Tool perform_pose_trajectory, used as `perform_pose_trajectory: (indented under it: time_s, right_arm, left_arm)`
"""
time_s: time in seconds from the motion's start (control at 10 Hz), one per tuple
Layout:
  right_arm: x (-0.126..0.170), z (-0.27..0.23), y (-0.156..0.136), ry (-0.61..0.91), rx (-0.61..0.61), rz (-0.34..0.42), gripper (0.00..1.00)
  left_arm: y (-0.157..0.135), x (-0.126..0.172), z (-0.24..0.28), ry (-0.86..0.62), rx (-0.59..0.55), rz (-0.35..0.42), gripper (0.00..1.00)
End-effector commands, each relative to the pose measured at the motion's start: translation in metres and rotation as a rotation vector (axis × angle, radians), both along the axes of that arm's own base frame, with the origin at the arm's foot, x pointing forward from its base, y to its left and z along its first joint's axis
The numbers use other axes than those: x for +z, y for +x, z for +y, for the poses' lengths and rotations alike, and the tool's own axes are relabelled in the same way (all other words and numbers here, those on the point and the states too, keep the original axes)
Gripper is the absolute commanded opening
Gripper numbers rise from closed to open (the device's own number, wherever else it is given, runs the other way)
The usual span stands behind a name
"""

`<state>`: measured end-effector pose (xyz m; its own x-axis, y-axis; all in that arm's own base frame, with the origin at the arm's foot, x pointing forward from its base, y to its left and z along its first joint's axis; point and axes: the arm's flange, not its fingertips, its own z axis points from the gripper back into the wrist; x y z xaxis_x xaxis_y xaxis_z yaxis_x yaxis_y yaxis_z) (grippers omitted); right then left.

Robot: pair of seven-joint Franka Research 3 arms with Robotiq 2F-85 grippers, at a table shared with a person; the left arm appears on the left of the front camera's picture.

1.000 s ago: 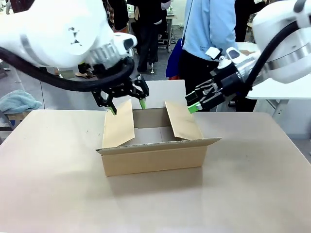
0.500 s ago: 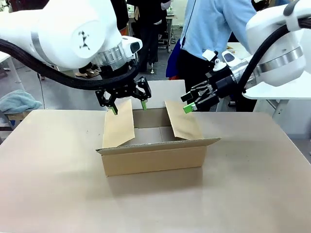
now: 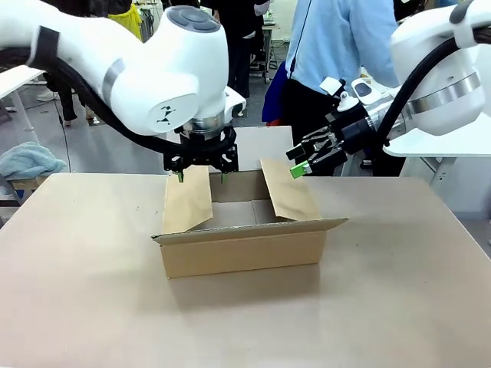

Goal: Pack the gift set into the box.
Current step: Place both hands on the side flaps of the Package Box and spread them outward.

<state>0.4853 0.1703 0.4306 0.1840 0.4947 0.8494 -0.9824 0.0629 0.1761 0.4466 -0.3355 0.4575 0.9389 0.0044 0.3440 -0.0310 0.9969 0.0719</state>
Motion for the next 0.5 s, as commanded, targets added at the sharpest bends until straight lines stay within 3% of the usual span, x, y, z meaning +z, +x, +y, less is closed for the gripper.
perform_pose_trajectory:
  time_s: [0.0,0.1,0.4]
  right_arm:
    - [0.0,-0.002,-0.004,-0.008,0.007,0.001,1.0]
    - [0.0,-0.002,-0.004,-0.008,0.007,0.001,1.0]
    - [0.0,-0.002,-0.004,-0.008,0.007,0.001,1.0]
  left_arm:
    - [0.019,0.005,0.004,0.004,0.01,0.048,1.0]
    - [0.023,0.001,0.012,-0.04,-0.02,0.08,1.0]
    - [0.023,-0.011,0.024,0.041,-0.042,0.137,1.0]
